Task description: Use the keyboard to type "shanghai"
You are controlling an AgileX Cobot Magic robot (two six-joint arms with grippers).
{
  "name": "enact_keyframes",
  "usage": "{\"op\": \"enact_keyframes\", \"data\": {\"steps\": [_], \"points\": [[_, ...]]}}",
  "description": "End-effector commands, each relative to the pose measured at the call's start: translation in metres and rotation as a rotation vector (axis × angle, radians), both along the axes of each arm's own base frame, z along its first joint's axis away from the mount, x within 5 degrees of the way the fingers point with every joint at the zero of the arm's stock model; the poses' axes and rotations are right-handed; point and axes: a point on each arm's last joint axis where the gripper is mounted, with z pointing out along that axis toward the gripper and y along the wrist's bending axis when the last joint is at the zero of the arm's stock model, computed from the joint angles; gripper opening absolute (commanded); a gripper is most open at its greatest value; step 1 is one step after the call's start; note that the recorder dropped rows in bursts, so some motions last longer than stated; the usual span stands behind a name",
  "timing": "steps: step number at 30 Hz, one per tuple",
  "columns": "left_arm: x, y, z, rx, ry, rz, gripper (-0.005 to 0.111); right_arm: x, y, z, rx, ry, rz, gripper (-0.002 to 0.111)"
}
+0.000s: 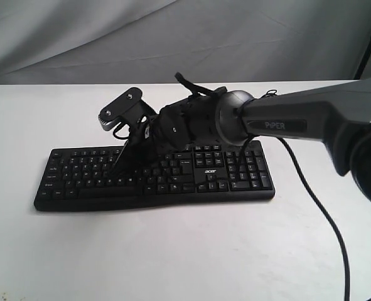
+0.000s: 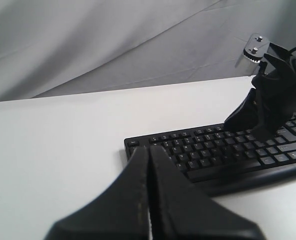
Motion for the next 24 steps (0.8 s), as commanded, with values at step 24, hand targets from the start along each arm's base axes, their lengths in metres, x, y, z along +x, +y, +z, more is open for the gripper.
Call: {"op": "enact_keyframes", "data": {"steps": [24], "points": [[0.0,0.0,-0.001,-0.003,-0.004,-0.004,0.0,0.002,0.0,-0.032,-0.023,0.029,-0.007,0.0]]}}
